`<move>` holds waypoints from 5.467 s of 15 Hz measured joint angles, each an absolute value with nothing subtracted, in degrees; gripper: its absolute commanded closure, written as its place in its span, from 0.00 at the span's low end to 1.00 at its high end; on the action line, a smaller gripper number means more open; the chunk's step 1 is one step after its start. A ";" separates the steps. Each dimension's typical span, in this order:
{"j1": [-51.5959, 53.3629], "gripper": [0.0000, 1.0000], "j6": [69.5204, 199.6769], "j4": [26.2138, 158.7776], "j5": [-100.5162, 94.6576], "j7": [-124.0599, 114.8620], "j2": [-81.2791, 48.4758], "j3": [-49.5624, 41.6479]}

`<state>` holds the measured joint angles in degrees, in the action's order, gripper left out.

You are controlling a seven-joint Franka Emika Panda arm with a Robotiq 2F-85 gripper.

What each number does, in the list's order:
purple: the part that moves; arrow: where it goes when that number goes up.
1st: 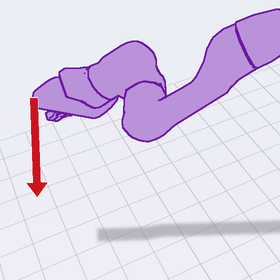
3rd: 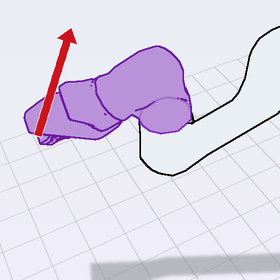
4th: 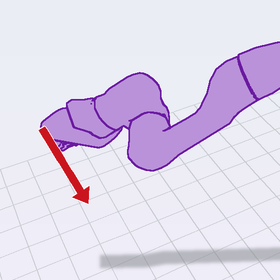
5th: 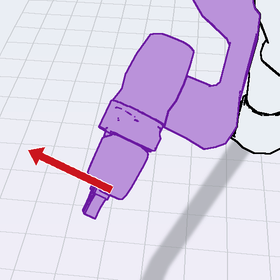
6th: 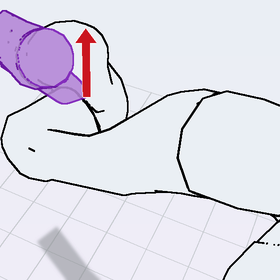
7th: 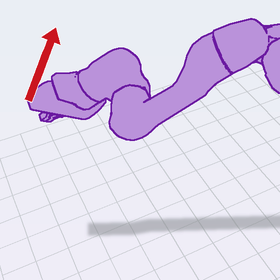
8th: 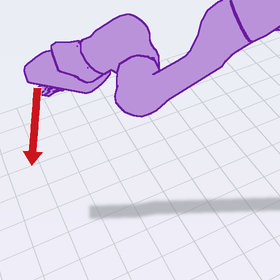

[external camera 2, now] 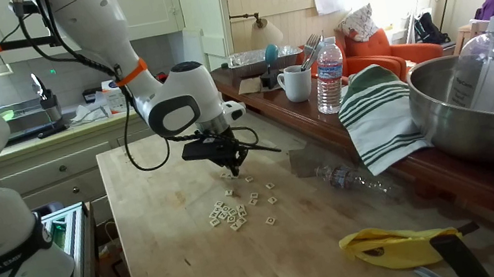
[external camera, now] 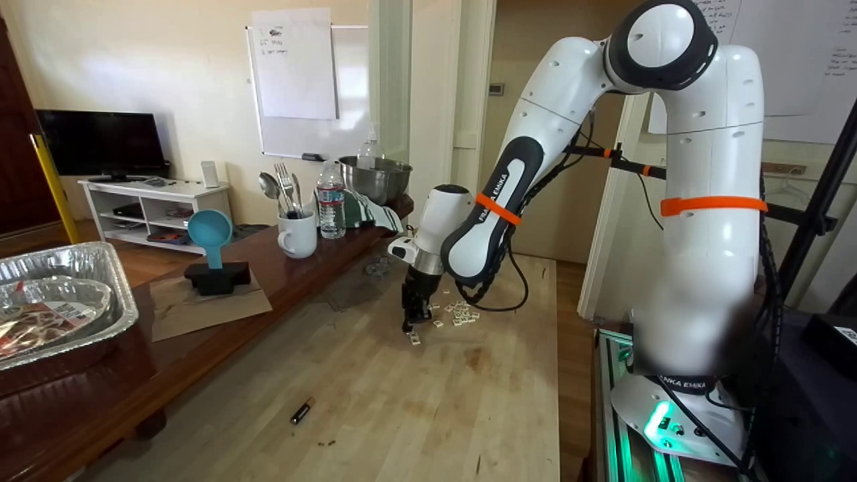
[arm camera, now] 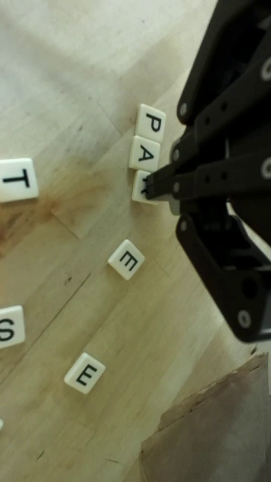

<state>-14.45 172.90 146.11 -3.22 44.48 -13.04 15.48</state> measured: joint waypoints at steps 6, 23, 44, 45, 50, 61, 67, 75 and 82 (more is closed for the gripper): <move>-14.46 1.00 172.90 146.29 -3.22 44.44 -12.92 15.42; -16.86 1.00 172.91 147.51 1.02 44.39 -12.13 17.48; -26.87 1.00 173.06 150.96 8.08 55.03 -7.48 26.16; -27.01 1.00 173.04 151.53 8.08 56.46 -7.11 26.18; -28.37 1.00 173.04 153.72 8.08 65.12 -6.38 26.34; -30.06 1.00 173.06 154.77 5.51 71.14 -6.20 24.50; -29.96 1.00 173.06 154.86 2.22 70.98 -6.41 23.17; -27.97 1.00 173.06 154.16 -1.68 66.33 -7.10 21.22; -24.78 1.00 173.06 153.02 -6.57 60.72 -8.14 17.38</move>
